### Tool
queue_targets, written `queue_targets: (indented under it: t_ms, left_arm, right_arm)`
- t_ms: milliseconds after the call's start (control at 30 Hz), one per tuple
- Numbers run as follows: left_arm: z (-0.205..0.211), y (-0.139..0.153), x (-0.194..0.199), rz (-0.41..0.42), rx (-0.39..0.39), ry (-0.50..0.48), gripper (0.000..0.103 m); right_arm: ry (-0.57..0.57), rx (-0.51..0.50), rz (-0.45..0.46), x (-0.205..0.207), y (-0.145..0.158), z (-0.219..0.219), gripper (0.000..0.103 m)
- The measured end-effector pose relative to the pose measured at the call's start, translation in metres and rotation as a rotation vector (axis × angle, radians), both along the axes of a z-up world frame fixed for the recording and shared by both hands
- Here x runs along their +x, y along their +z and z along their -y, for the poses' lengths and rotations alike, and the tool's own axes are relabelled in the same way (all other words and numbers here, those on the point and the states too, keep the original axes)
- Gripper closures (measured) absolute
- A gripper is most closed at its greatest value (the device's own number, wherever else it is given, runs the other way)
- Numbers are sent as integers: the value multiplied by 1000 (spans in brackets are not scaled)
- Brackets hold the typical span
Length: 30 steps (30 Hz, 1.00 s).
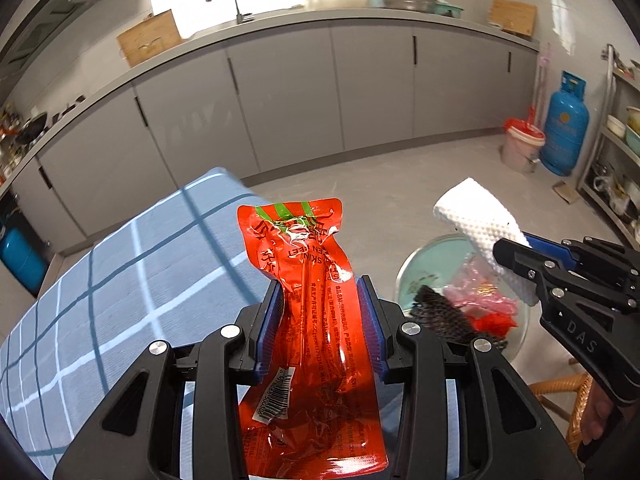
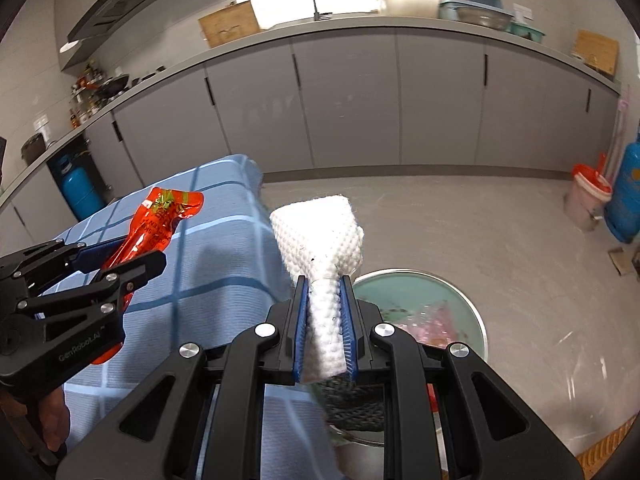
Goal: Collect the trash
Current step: 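Carry red wrapper and white cloth over the basin and open both grippers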
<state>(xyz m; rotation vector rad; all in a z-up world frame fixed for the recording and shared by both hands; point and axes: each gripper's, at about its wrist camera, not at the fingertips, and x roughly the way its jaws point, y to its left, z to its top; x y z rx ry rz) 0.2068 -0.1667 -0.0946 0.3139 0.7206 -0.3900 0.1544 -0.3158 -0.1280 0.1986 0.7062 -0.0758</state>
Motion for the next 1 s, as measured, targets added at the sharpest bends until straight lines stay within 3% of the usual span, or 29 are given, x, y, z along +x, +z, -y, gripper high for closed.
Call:
queue_targets:
  t_ms: [433,833,967,1000]
  left_arm:
    - [56,1,-10,9,-1,-95,64]
    - [88,-27,-9,-46,-10,-145,63]
    - [93,-33,-10,-59,-9,-168,61]
    - [93,-33,-10,-58,-12,-169,59]
  right_arm:
    - [-83,11,-14,-10,-10,46,86]
    - [-111,31,-59,5,-37,74,84]
    - [-117,48,-67,11,-46,79,78]
    - [-122,56,-68,12,-48,80,71]
